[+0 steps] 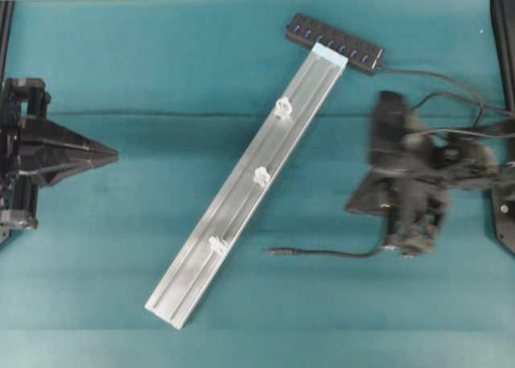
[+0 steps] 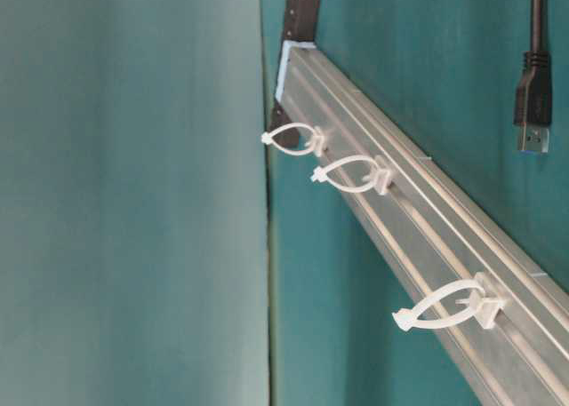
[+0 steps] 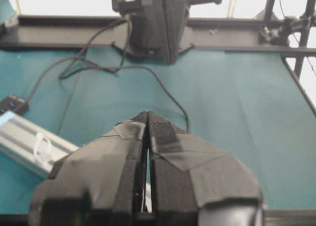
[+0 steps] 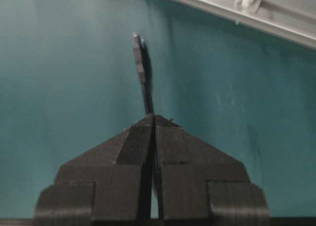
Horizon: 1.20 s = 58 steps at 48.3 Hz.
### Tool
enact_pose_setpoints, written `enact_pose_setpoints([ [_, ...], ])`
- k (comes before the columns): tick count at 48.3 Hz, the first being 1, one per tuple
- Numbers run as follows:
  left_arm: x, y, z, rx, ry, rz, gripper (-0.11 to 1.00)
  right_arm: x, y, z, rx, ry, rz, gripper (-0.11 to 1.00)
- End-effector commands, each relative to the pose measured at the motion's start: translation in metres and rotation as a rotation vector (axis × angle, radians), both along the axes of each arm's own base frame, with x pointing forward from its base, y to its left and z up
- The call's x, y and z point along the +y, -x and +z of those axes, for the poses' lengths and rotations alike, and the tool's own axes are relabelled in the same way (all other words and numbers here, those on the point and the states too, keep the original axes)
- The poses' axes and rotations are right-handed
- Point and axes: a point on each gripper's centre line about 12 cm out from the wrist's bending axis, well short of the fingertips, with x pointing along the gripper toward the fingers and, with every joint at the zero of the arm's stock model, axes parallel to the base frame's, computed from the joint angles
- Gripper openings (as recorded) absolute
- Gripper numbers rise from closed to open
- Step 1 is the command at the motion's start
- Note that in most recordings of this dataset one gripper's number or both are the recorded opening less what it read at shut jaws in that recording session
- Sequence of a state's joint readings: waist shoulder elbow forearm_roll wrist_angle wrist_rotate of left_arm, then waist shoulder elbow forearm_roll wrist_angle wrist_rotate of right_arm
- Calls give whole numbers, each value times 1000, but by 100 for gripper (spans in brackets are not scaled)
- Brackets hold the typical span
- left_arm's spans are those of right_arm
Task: Pass the USB cable through three rings with both arms.
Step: 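Reach the right gripper down and grasp the black USB cable near its plug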
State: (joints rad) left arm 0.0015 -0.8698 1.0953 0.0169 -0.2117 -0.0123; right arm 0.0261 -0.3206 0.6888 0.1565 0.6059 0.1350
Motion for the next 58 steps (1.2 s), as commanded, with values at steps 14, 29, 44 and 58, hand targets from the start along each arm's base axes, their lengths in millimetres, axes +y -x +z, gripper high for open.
enact_pose_setpoints([
  [14,0,2,14,-40,-3,1,-1,4,-49,-53,280,70,113,1],
  [29,0,2,12,-34,-3,1,-1,14,-57,-74,320,57,124,54],
  [44,0,2,9,-28,-5,1,-1,20,-64,-77,244,67,131,83],
  [58,0,2,6,-8,-9,1,-1,36,-61,-110,304,77,174,82],
])
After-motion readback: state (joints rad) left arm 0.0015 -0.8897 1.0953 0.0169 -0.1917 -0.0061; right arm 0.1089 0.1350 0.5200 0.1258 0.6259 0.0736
